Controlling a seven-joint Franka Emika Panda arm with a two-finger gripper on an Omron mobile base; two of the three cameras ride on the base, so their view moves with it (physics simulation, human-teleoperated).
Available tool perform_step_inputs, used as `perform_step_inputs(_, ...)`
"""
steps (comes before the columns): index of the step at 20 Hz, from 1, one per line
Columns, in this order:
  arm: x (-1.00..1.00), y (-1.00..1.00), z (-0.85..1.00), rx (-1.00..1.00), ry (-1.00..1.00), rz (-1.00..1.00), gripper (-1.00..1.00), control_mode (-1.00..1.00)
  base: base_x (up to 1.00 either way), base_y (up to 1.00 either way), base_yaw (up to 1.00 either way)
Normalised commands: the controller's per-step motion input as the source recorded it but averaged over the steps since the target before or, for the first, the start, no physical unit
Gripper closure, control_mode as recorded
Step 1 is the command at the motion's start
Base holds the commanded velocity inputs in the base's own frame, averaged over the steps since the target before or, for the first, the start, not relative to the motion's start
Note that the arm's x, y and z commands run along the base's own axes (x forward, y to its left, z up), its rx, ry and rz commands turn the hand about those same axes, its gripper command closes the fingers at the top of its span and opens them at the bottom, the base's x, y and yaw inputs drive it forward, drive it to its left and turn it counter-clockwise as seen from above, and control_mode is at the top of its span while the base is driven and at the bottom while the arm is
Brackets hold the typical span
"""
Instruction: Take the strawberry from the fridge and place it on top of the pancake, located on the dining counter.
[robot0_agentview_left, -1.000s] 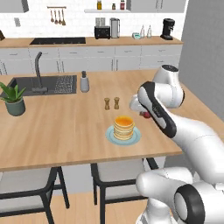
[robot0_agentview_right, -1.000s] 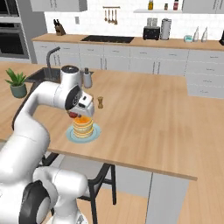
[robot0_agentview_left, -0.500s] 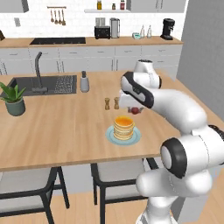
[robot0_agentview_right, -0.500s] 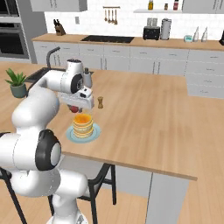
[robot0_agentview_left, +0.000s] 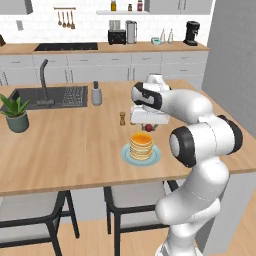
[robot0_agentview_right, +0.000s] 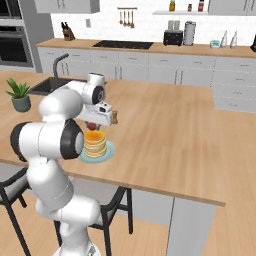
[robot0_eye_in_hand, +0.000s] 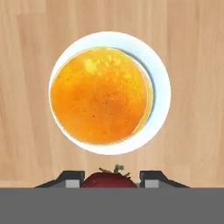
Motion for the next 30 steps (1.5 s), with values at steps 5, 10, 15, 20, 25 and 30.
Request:
perform_step_inputs(5,0.31,0.01,-0.25,0.00,0.13,0.00,1.00,-1.00,0.00,0.00,0.00)
perform_step_inputs(10,0.21,0.03,-0.28,-0.01,0.02,0.00,1.00,-1.00,0.00,0.00,0.00)
perform_step_inputs(15,0.00,0.06,-0.30,-0.03,0.00,0.00,1.00,-1.00,0.00,0.00,0.00)
perform_step_inputs(20,0.00,0.04,-0.22,-0.02,0.00,0.00,1.00,-1.00,0.00,0.00,0.00)
perform_step_inputs(25,0.00,0.03,-0.06,0.00,0.00,0.00,1.00,-1.00,0.00,0.00,0.00)
perform_step_inputs(30,0.00,0.02,-0.10,0.00,0.00,0.00,1.00,-1.00,0.00,0.00,0.00)
